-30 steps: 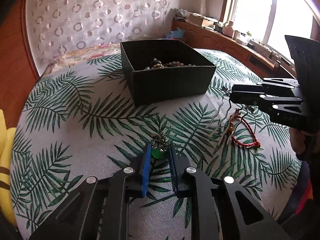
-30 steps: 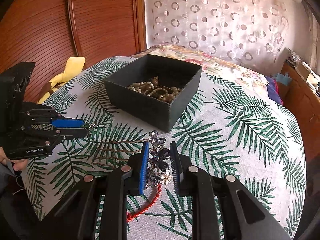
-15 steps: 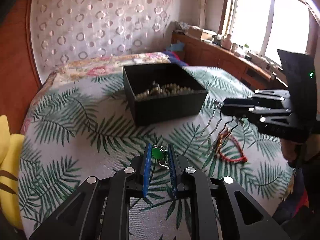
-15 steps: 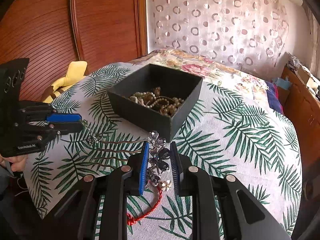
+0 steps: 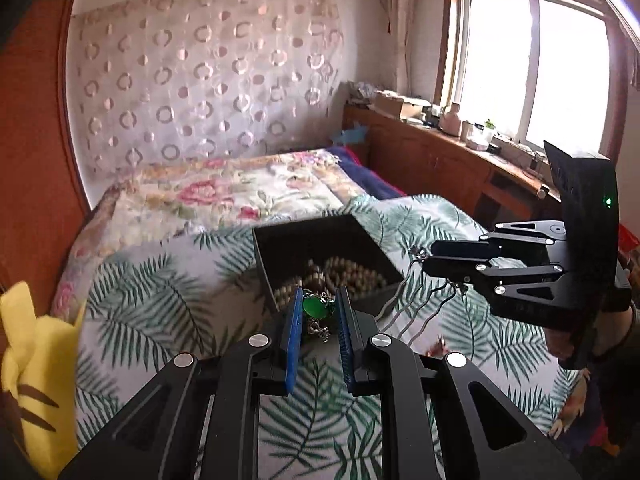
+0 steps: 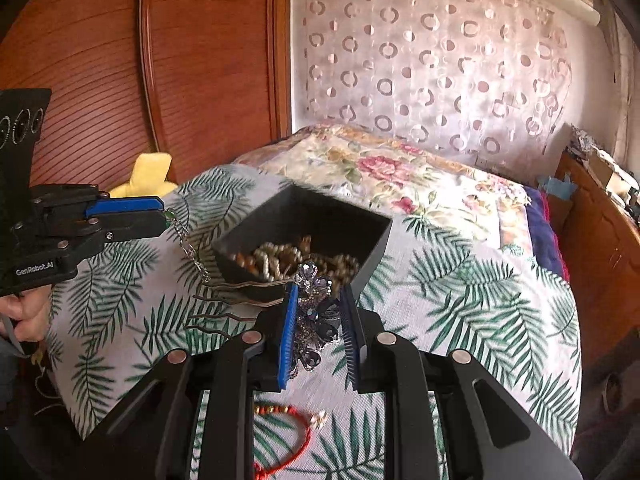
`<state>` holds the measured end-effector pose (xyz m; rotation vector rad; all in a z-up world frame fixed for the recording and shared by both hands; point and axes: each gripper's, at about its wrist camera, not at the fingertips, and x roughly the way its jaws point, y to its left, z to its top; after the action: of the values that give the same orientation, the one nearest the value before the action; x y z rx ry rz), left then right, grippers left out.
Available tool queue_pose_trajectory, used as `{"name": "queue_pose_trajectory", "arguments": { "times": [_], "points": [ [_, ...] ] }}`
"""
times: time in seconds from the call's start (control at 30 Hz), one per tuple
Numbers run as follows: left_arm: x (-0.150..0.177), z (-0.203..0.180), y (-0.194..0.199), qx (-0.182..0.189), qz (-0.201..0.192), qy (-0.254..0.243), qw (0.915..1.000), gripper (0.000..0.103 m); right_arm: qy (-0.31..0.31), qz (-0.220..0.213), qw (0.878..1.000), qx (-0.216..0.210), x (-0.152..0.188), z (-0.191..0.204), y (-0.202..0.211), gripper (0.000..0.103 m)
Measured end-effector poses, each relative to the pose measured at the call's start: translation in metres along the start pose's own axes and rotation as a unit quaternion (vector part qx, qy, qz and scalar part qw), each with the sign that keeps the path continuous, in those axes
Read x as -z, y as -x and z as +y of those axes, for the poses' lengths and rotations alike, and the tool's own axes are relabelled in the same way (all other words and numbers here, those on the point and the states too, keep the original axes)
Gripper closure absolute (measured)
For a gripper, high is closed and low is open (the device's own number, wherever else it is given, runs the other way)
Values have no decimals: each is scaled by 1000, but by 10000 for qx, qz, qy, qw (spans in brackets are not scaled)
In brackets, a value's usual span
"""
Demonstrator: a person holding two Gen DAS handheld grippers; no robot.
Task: Organize jewelry
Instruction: 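Carry the pendant and brooch into the black box and open both tools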
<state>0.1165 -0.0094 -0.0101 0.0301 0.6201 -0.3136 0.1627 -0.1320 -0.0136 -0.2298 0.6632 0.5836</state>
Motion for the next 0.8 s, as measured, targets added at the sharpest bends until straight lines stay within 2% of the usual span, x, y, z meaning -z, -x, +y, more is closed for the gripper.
{"name": "queue_pose_trajectory", "arguments": {
  "times": [0.33, 0.8],
  "points": [
    [-24, -7, -9, -16, -95, -125, 9999, 88, -96, -39, 9997, 221, -30, -16, -26, 80],
    [-43, 1, -37, -50, 24, -62, 10000, 88, -327, 315, 9990, 22, -28, -20, -78, 78]
  ]
}}
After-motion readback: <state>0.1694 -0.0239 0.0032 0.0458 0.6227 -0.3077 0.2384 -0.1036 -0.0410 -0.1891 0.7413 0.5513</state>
